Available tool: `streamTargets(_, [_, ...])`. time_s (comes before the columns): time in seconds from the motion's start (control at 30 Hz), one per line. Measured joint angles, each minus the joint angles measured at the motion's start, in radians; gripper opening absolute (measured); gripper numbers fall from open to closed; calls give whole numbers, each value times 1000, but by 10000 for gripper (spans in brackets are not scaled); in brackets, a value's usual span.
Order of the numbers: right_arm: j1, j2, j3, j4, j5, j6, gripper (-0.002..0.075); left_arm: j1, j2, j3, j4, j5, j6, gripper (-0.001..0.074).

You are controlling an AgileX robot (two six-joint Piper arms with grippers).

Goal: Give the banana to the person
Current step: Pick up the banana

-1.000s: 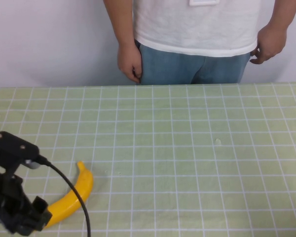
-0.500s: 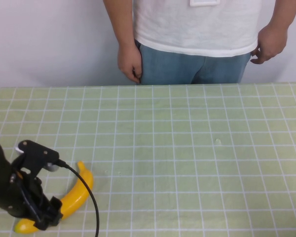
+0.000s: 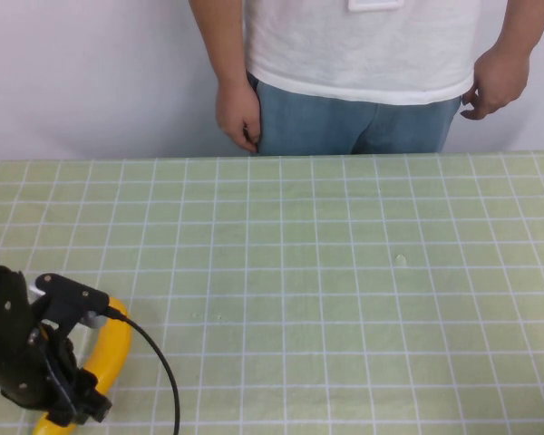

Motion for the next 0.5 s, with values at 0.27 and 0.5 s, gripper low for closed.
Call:
streamTargets(0.27, [0, 0, 0, 0, 0, 0, -9, 0, 4, -161, 42, 174, 0, 286])
streamTargets(0.5, [0, 0, 0, 0, 0, 0, -9, -101, 2, -360, 126, 286, 27, 286])
